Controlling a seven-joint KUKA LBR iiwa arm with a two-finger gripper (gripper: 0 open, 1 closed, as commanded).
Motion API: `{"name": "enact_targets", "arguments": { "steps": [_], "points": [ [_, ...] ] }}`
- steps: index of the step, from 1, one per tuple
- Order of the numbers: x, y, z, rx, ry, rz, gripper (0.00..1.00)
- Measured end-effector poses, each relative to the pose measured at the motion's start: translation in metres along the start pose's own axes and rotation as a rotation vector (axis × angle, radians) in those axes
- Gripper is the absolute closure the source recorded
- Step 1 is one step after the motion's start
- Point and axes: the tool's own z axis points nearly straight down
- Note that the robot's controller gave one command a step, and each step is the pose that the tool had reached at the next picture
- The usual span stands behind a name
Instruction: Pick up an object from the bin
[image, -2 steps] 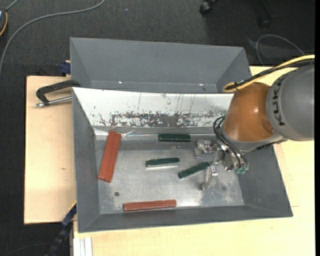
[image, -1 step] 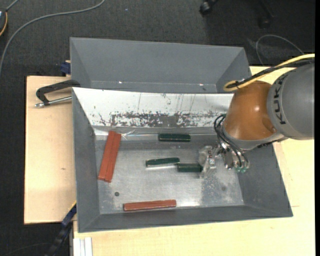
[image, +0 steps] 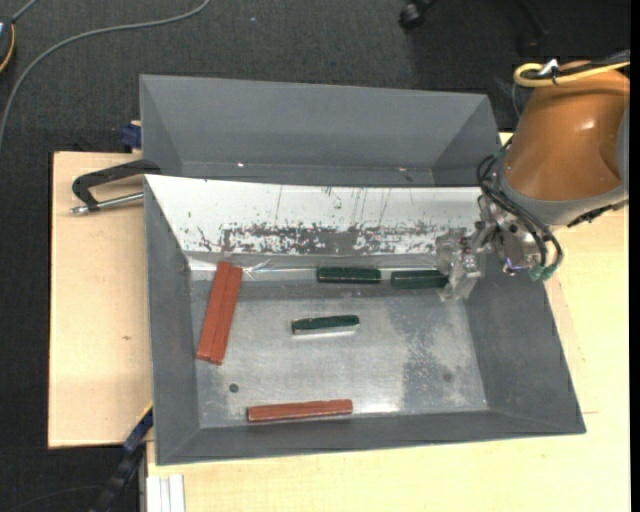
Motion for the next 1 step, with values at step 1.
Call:
{"name": "enact_targets", "arguments": {
  "steps": [1],
  "points": [
    [0.0565,-0.0499,0.1103,-0.006,0.019,-0.203,1.00]
  ]
}}
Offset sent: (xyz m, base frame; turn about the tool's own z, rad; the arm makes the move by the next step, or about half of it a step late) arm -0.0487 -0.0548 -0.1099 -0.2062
